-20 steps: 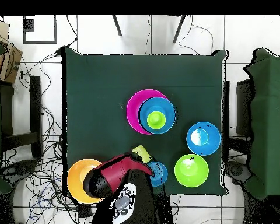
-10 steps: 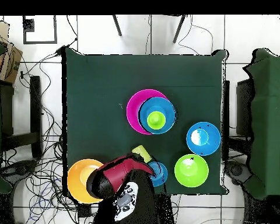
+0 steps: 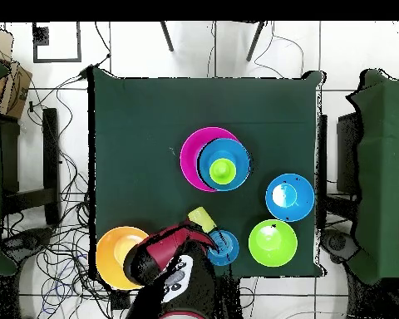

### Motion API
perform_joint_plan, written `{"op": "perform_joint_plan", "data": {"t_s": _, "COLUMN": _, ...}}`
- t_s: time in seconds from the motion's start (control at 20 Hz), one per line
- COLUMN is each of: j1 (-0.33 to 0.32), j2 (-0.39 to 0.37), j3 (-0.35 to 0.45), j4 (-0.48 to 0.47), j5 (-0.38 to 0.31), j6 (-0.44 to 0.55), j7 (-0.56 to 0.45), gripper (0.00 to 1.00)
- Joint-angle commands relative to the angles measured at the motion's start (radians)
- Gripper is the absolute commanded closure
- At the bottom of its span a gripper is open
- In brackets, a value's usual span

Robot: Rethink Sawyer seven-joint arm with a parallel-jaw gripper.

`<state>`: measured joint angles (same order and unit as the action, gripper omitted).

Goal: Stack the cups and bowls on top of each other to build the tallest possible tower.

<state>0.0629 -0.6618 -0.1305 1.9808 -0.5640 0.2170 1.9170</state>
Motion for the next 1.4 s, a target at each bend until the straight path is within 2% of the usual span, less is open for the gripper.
{"op": "perform_joint_plan", "data": {"t_s": 0.05, "j1": 0.000, "j2": 0.032, "j3": 0.059, "j4": 0.040, "j5": 0.050, "j6": -0.050, "j7": 0.153, "gripper": 0.00}}
{"op": "perform_joint_plan", "data": {"t_s": 0.35, "j1": -0.016, "j2": -0.017, "j3": 0.078, "j4": 0.073, "j5": 0.071, "j6": -0.016, "j7": 0.127, "gripper": 0.00}}
{"op": "perform_joint_plan", "data": {"t_s": 0.65, "j1": -0.013, "j2": 0.032, "j3": 0.070, "j4": 0.047, "j5": 0.065, "j6": -0.052, "j7": 0.135, "gripper": 0.00}}
{"op": "perform_joint_plan", "data": {"t_s": 0.85, "j1": -0.005, "j2": 0.028, "j3": 0.072, "j4": 0.065, "j5": 0.080, "j6": -0.065, "j7": 0.155, "gripper": 0.00}}
{"op": "perform_joint_plan", "data": {"t_s": 1.15, "j1": 0.024, "j2": 0.066, "j3": 0.058, "j4": 0.048, "j5": 0.091, "j6": -0.102, "j7": 0.179, "gripper": 0.00}}
{"op": "perform_joint_plan", "data": {"t_s": 1.4, "j1": 0.023, "j2": 0.072, "j3": 0.063, "j4": 0.049, "j5": 0.110, "j6": -0.107, "j7": 0.178, "gripper": 0.00}}
